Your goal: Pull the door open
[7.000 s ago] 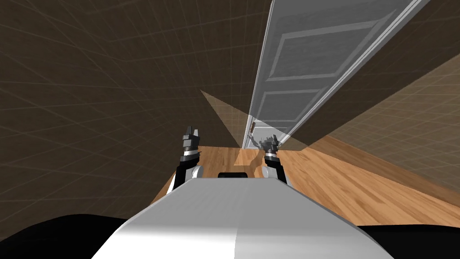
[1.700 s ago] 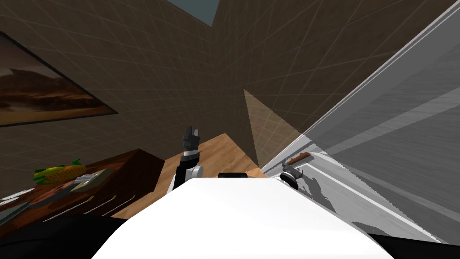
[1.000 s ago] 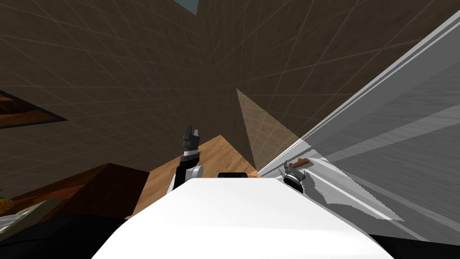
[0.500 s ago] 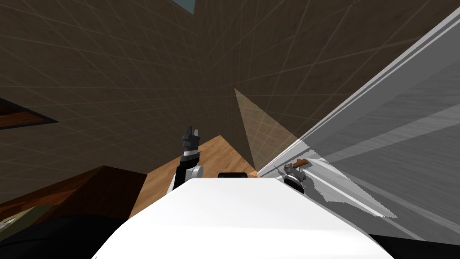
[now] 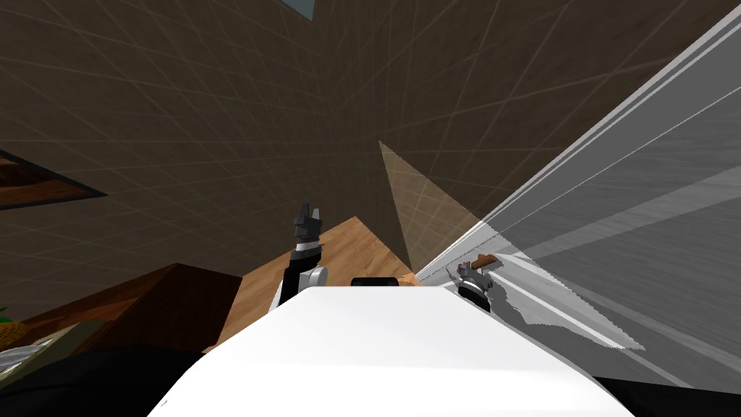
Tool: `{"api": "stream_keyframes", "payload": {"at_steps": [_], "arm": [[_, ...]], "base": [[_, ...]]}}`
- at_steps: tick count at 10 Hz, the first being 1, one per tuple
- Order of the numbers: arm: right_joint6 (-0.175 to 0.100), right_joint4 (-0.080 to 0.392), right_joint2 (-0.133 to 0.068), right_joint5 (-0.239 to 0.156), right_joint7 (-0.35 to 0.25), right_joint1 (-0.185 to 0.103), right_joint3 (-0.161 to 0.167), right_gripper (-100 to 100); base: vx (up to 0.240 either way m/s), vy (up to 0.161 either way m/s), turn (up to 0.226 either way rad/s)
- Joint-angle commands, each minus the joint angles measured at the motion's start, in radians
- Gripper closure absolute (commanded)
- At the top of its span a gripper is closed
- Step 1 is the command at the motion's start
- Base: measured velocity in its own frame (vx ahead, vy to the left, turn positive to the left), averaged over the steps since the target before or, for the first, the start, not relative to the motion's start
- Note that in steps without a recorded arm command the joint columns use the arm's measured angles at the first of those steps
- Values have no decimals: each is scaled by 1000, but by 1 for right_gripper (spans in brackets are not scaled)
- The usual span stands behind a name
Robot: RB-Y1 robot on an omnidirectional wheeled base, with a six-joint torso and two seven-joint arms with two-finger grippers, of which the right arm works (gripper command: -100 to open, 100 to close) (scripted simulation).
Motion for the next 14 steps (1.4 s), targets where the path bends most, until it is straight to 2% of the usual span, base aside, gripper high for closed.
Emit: {"api": "stream_keyframes", "payload": {"at_steps": [1, 7, 8, 9, 10, 14], "arm": [[5, -2, 4, 12, -11, 1, 22, 100], [14, -40, -11, 57, -52, 14, 92, 100], [14, -41, -11, 51, -44, 15, 81, 100], [13, -50, -13, 67, -58, 20, 107, 100], [12, -52, -14, 70, -61, 22, 113, 100], [5, -80, -29, 105, -92, 38, 167, 100]], "base": [[-159, 88, 23], [-227, 46, 65], [-123, 0, 45], [-191, 31, 81], [-236, 14, 62], [-216, 48, 57]]}}
